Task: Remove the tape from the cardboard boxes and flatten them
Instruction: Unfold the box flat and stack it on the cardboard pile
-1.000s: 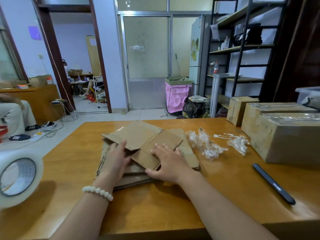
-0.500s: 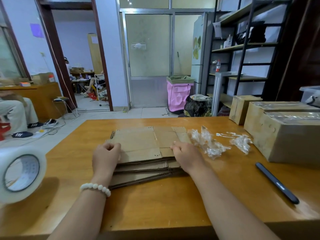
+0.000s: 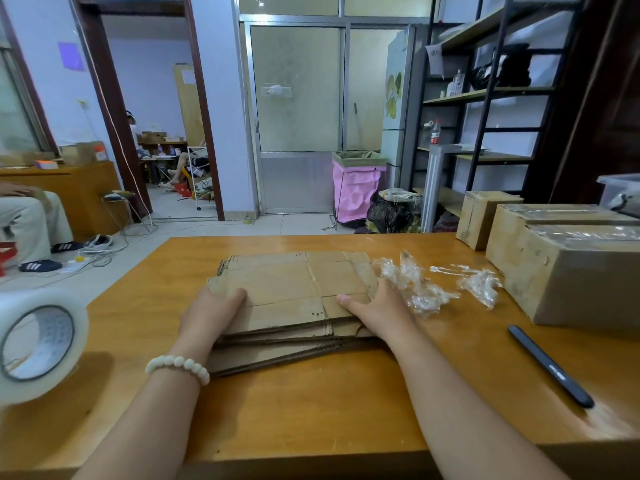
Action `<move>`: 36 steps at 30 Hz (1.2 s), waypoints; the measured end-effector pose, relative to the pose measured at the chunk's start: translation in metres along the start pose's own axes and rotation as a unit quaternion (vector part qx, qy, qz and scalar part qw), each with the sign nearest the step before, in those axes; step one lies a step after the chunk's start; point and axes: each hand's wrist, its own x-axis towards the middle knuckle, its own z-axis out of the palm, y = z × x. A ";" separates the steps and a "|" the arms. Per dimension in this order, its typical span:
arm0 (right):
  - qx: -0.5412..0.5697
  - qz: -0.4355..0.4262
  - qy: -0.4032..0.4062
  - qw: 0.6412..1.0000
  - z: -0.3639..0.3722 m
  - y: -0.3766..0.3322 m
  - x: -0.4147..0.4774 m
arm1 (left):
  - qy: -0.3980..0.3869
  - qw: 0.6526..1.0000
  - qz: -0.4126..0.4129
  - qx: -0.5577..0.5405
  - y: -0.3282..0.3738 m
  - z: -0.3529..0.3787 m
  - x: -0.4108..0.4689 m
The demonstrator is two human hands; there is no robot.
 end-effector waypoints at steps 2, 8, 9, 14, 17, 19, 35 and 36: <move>0.033 -0.035 -0.008 0.999 -0.004 0.001 -0.002 | 0.005 0.998 -0.015 -0.056 -0.002 -0.003 0.003; 0.128 -0.114 0.037 0.984 -0.004 -0.001 -0.004 | 0.005 0.962 -0.013 -0.272 -0.014 -0.015 0.007; 0.147 -0.128 0.051 0.980 -0.006 -0.001 -0.004 | 0.003 0.954 0.000 -0.299 -0.014 -0.018 0.006; 0.223 -0.148 0.066 0.961 -0.010 0.002 -0.001 | 0.055 0.925 0.174 -0.334 -0.004 -0.023 -0.010; 0.255 -0.109 0.032 0.960 -0.007 -0.001 0.001 | 0.110 0.884 0.299 -0.342 0.000 -0.022 -0.022; 0.255 -0.078 0.032 0.963 -0.005 -0.001 0.003 | 0.128 0.870 0.336 -0.338 0.000 -0.019 -0.026; 0.183 -0.095 -0.074 0.976 -0.008 0.002 0.002 | 0.072 0.952 0.142 -0.262 -0.007 -0.014 -0.010; 0.186 -0.093 -0.068 0.976 -0.008 0.002 0.002 | 0.083 0.953 0.135 -0.259 -0.007 -0.014 -0.010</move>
